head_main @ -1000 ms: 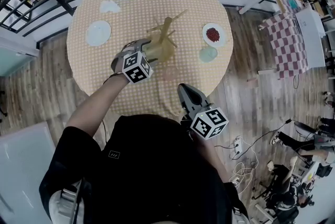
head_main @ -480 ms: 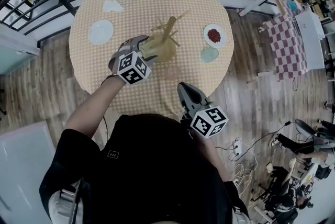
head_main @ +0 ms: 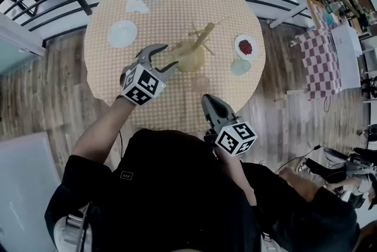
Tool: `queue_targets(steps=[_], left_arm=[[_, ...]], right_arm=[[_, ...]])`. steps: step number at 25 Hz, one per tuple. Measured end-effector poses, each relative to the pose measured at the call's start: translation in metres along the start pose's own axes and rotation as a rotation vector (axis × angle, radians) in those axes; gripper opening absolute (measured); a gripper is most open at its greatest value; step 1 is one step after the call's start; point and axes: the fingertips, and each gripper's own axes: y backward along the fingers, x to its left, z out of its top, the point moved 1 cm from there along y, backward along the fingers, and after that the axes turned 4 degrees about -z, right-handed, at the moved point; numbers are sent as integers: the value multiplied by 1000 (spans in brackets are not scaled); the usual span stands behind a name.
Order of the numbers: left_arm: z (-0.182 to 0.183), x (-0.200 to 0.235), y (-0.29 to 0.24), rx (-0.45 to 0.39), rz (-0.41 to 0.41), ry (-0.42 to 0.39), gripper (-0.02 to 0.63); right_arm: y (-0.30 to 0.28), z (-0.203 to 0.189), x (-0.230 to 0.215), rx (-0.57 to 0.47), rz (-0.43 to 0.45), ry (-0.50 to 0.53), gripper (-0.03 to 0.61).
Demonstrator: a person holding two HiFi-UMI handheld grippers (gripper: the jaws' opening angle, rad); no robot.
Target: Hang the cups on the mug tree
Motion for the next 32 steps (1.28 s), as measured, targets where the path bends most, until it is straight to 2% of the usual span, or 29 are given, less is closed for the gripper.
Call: queue_targets(steps=[3, 5, 7, 9, 15, 21, 26, 32], left_arm=[[6, -1, 22, -60, -21, 31, 194], [8, -1, 35, -101, -41, 58, 125], [9, 0, 50, -143, -56, 107, 45], [11, 1, 64, -181, -71, 159, 14], [13, -13, 96, -270, -143, 296, 8], [24, -54, 112, -309, -203, 364, 6], [49, -102, 111, -351, -186, 380, 6], [77, -165, 104, -383, -108, 422, 6]], right_arm=[[-4, -5, 13, 8, -7, 14, 17], [-6, -9, 22, 14, -16, 22, 17], [-7, -13, 29, 19, -31, 22, 17], [-9, -16, 35, 23, -45, 18, 17], [-9, -20, 55, 33, -49, 44, 17], [6, -17, 59, 10, -16, 71, 17], [41, -10, 44, -27, 21, 132, 17], [113, -15, 15, -63, 54, 235, 17]])
